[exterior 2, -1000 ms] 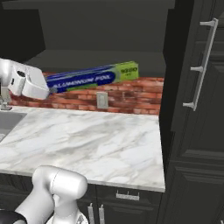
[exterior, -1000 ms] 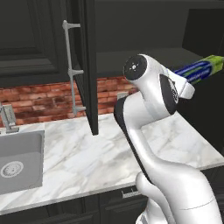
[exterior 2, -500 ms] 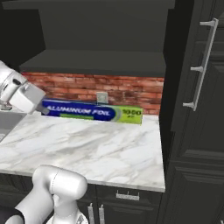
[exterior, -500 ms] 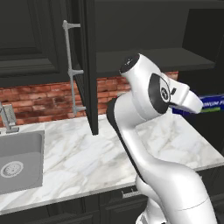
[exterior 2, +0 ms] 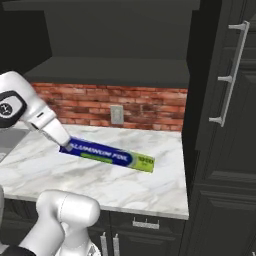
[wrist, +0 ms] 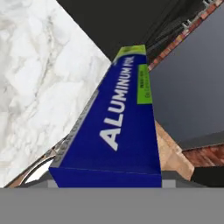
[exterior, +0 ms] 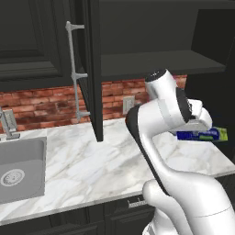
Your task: Retrieve the tupperware and aluminum foil from the cabinet and place them on the dining counter near the plate with hot dog and sweet potato to prepare for storing leftovers.
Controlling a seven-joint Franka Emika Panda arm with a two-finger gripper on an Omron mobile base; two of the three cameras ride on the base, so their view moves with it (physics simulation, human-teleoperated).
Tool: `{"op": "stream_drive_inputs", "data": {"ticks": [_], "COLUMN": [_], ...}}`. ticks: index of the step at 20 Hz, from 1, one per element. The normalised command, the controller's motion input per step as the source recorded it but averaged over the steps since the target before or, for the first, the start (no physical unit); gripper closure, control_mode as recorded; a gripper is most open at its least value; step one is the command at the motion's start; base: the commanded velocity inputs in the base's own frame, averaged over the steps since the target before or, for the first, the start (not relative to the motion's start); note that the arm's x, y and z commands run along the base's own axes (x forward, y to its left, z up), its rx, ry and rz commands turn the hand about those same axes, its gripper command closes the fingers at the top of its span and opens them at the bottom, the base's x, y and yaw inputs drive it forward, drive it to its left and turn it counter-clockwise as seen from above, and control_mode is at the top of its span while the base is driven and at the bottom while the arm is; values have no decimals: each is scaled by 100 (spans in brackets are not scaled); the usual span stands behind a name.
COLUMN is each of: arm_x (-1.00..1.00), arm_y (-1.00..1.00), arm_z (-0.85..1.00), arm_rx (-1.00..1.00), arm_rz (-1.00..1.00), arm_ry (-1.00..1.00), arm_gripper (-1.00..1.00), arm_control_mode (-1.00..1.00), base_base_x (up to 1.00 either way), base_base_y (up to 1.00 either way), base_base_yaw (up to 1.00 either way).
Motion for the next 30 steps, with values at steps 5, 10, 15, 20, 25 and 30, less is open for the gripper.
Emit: {"op": "stream_drive_inputs", "data": {"ticks": [5, 10, 15, 20, 25, 30], "arm_x": [-4, -9, -7, 0, 0, 0], "arm_y": [0, -7, -4, 0, 0, 0], "arm_z": [-3, 0, -1, 0, 0, 0], "arm_rx": [13, 13, 3, 0, 0, 0], "arm_rz": [53, 54, 12, 0, 0, 0], "arm_ry": [1, 1, 0, 0, 0, 0], "arm_gripper": [100, 100, 100, 100, 100, 100], "arm_control_mode": [-100, -100, 100, 100, 100, 100], "base_base_x": [0, 0, -53, -100, -96, 2], "base_base_y": [0, 0, -4, 3, 42, 94], "base_base_yaw": [0, 0, 49, 57, 53, 51]}}
